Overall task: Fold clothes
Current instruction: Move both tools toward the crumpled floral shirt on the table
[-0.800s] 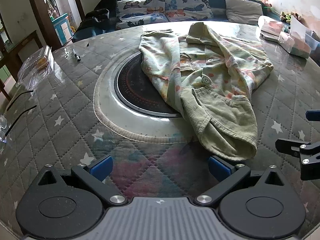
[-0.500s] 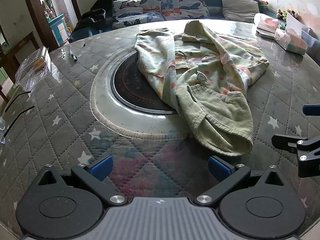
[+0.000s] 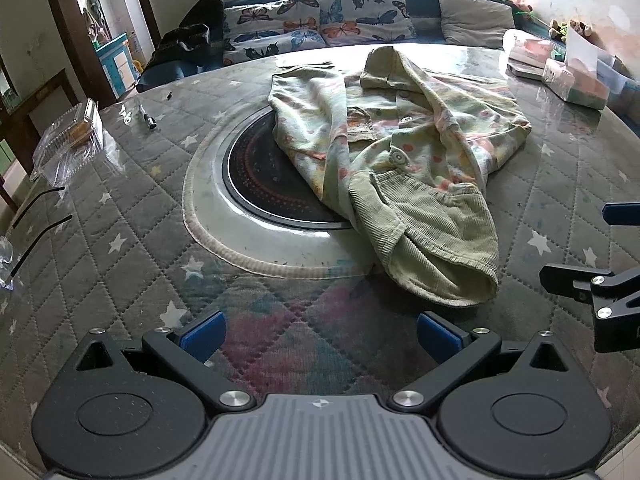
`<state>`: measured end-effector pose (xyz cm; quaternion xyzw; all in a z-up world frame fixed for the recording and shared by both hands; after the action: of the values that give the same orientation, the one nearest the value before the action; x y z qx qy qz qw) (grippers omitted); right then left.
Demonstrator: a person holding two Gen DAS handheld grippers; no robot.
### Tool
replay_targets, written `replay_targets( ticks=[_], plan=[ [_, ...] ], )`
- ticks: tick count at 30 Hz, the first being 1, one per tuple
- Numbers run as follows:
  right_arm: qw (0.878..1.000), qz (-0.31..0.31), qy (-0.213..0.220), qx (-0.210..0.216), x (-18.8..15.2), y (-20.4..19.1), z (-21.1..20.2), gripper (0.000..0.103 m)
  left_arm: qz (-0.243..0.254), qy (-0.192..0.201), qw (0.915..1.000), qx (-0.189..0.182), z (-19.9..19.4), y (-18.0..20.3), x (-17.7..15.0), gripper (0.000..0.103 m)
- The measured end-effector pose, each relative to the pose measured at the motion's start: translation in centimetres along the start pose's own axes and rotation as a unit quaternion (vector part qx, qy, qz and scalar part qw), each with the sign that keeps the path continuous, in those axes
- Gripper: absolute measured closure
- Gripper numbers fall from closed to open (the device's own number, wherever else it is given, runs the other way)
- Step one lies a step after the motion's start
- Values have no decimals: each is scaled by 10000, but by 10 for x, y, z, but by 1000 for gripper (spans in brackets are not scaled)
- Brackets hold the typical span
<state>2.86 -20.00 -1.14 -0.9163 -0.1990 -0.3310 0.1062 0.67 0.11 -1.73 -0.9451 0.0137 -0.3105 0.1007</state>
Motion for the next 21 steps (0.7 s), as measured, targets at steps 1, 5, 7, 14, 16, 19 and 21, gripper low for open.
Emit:
replay_targets(
  ticks=[1,5,7,14,16,19,21],
  plan=[
    [10000,-9,6,-4,0,-1,0,0,7,10,10000,-2,-1,0,0,0],
    [10000,-54,27,-7,2,-3,-1,0,31,48,10000,-8,-3,-1,0,0],
    [10000,-77,39,-5,3,-4,-1,0,29,65,10000,-11,-3,-1,0,0],
    [9999,-155,35,13,11,-4,4,0,20,106,9999,-7,-1,-3,7,0],
    [9999,-159,35,15,13,-4,6,0,21,111,9999,-8,0,-3,10,0],
    [9998,-216,30,23,16,-4,8,0,42,142,9999,-3,1,-4,13,0],
    [9996,-264,30,19,19,-4,10,0,50,166,9998,13,2,-4,17,0]
  ],
)
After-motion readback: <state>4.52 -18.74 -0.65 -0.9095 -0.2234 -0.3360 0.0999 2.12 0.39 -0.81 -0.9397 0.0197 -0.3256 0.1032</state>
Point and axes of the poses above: each gripper's, at about its wrist camera, not at the fingertips, and z roughly the way its jaws point, y to its right, x to its top, the point moved 3 cm from there along z, roughly the way its jaws point, and after that the axes turned 6 degrees about x, right-handed, at the moved point
